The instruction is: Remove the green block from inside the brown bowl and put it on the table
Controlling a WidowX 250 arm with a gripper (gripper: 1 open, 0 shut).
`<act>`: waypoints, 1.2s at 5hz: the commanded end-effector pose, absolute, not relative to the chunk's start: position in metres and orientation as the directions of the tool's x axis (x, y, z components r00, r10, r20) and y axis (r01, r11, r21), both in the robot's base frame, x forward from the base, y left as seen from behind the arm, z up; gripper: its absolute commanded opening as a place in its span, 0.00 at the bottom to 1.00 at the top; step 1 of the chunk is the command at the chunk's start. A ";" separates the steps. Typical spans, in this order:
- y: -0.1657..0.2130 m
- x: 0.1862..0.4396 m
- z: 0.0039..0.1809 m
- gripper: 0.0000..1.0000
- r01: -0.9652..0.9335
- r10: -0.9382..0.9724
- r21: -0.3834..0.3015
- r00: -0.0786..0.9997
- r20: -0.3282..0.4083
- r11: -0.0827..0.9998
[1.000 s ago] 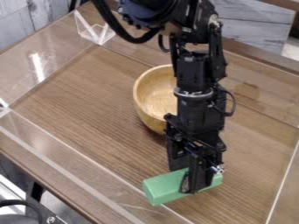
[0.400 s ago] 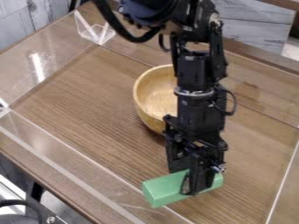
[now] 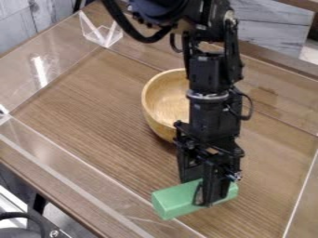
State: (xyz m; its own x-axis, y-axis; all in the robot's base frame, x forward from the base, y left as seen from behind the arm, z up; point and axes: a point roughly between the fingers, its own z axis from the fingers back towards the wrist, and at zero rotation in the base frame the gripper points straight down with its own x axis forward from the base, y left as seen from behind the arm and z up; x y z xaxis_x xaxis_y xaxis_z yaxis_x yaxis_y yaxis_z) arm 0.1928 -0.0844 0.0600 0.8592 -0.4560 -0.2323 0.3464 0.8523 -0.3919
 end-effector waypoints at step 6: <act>-0.083 0.206 0.084 0.00 0.318 -0.410 -0.409 0.898 -0.160 0.855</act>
